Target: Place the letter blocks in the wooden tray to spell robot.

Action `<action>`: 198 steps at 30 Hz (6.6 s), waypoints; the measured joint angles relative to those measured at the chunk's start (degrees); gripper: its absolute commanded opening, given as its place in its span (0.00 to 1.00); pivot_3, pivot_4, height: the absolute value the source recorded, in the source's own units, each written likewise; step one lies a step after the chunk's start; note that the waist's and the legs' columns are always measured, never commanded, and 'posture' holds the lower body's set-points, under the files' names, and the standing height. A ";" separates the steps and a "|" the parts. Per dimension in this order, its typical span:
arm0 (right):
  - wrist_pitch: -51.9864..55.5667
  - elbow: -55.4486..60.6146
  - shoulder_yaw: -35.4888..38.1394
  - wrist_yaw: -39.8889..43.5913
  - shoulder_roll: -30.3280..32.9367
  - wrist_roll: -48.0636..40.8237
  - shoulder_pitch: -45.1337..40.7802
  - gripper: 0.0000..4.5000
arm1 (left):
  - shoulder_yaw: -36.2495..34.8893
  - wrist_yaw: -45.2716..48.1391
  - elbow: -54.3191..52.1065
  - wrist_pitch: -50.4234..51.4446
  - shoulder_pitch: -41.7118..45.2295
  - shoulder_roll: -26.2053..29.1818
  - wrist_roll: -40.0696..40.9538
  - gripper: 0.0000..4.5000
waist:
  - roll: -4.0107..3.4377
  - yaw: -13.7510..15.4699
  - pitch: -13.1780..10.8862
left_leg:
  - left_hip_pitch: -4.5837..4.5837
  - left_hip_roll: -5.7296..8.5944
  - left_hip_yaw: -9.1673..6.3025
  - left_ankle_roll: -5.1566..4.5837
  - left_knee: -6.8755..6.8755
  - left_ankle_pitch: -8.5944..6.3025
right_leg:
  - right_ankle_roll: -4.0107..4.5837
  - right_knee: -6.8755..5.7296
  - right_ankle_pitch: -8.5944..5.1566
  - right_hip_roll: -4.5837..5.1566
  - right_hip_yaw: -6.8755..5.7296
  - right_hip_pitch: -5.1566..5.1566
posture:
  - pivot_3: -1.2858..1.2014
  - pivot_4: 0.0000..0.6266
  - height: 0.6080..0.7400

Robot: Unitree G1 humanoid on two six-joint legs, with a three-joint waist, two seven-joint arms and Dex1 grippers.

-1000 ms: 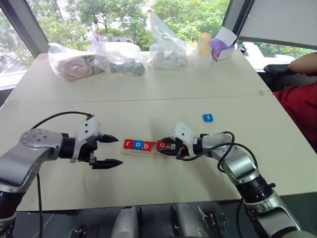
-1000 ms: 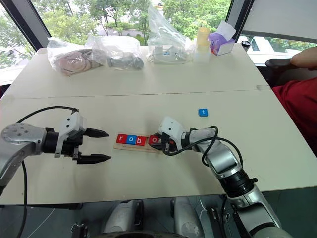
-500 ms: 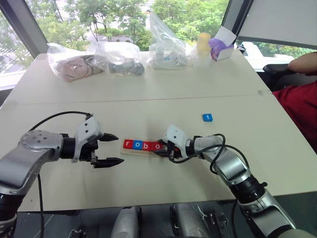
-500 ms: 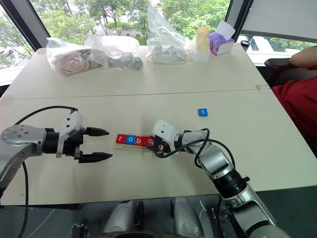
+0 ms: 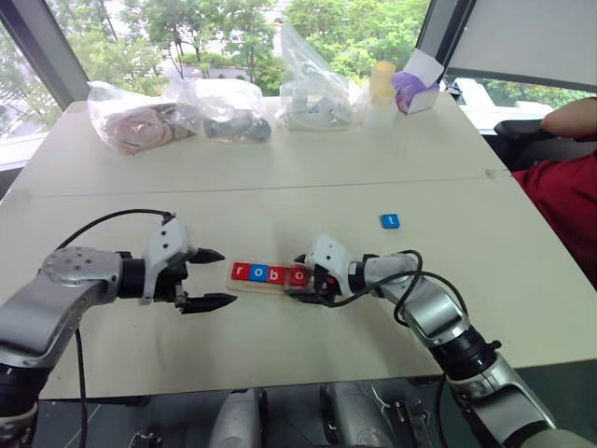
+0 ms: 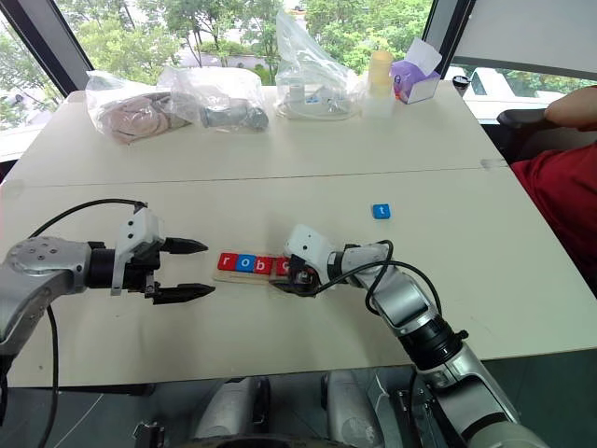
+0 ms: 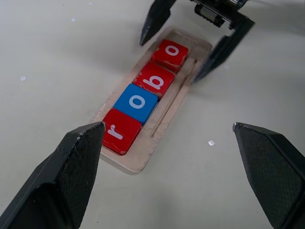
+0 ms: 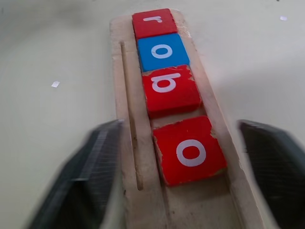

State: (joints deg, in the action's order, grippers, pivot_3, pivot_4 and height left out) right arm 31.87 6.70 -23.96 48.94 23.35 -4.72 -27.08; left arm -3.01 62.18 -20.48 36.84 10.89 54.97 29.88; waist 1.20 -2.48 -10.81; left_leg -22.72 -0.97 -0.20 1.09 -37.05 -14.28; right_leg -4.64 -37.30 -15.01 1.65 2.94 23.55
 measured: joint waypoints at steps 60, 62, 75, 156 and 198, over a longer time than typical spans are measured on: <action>8.12 -3.13 24.35 -20.40 4.75 1.48 -2.91 0.99 | 2.88 -6.88 2.54 -2.45 12.28 -12.37 -2.40 1.00 | 0.14 0.69 0.08 | -0.69 0.11 0.03 0.02 -0.18 0.02 | -0.23 -0.01 0.17 -0.07 0.00 0.56 | 0.52 0.24 1.00; 10.14 -5.90 27.39 -26.08 1.23 1.62 -3.06 0.99 | 4.80 -8.46 3.82 -2.89 14.64 -15.58 -3.27 1.00 | 0.16 0.70 0.09 | -0.70 0.14 0.03 0.02 -0.12 0.02 | -0.34 -0.03 0.24 -0.08 0.01 0.59 | 0.52 0.24 1.00; 15.09 -8.23 30.67 -37.32 -5.95 1.37 -0.92 0.99 | 13.83 -9.74 9.95 -7.07 20.73 -23.68 -9.33 1.00 | 0.10 -0.11 0.09 | -0.69 0.14 0.03 0.01 -0.10 0.02 | -0.34 -0.21 0.25 -0.14 0.07 0.74 | 0.52 0.24 1.00; -18.52 -13.34 19.95 13.64 15.55 -7.00 9.47 0.26 | 8.82 0.38 -2.77 2.43 8.58 -4.01 0.12 1.00 | 0.09 -0.32 0.07 | -0.49 0.05 0.05 0.09 -0.19 0.08 | -0.27 -0.17 0.25 -0.20 0.06 0.49 | 0.52 0.24 1.00; -1.25 -0.36 4.08 10.22 8.80 -3.41 -0.50 0.26 | 1.67 -1.40 -6.69 1.63 -2.03 2.19 0.67 1.00 | 0.08 1.35 0.05 | -0.69 0.04 0.08 0.10 -0.19 0.07 | -0.24 -0.13 0.22 -0.09 0.03 0.70 | 0.52 0.24 1.00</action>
State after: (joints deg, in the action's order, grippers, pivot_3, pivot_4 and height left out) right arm 30.62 6.33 -19.88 59.16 32.15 -8.13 -27.58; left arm -1.34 60.78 -27.17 38.47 8.86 57.16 30.54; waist 1.28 -1.13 -10.76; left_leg -23.41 -0.93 -0.12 1.19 -37.24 -14.20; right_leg -4.87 -37.43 -14.79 1.57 2.97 24.25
